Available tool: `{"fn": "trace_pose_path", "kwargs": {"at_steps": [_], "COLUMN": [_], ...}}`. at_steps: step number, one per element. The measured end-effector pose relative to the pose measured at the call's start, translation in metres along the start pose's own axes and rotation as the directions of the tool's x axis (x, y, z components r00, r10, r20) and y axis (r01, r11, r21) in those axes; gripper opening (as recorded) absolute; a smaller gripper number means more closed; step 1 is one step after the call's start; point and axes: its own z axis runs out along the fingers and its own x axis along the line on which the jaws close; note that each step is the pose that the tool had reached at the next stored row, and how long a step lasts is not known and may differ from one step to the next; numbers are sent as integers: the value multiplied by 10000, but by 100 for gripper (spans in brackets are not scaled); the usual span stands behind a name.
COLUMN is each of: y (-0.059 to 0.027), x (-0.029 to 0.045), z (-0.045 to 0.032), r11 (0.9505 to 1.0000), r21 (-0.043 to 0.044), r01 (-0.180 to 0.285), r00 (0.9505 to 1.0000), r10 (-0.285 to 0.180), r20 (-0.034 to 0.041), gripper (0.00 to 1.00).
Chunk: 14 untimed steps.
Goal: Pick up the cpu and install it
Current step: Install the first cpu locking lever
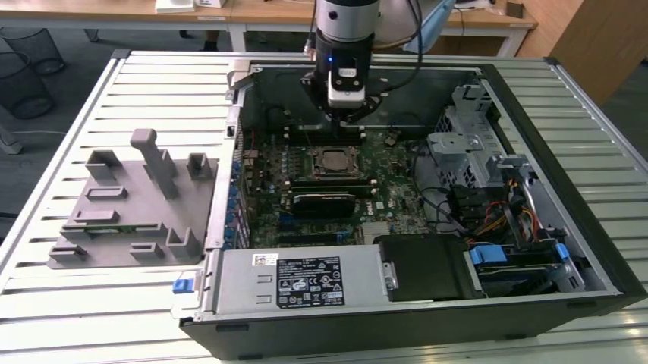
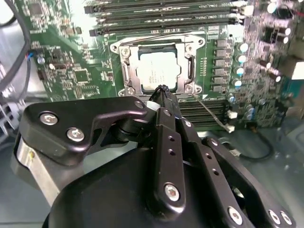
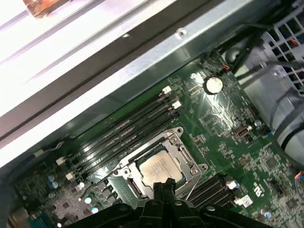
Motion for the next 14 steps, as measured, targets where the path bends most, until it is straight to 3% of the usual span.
{"fn": "trace_pose_path", "kwargs": {"at_steps": [6,10,14], "y": [0,0,0], "x": [0,0,0], "z": [6,11,15], "r11": [9942,9836,9680], "r21": [-20,-34,-49], "r01": [1075,1804,2507], "r00": [9942,9836,9681], "r10": [-1075,-1804,-2507], "r20": [-10,-15,-19], "gripper": [11,11,11]}}
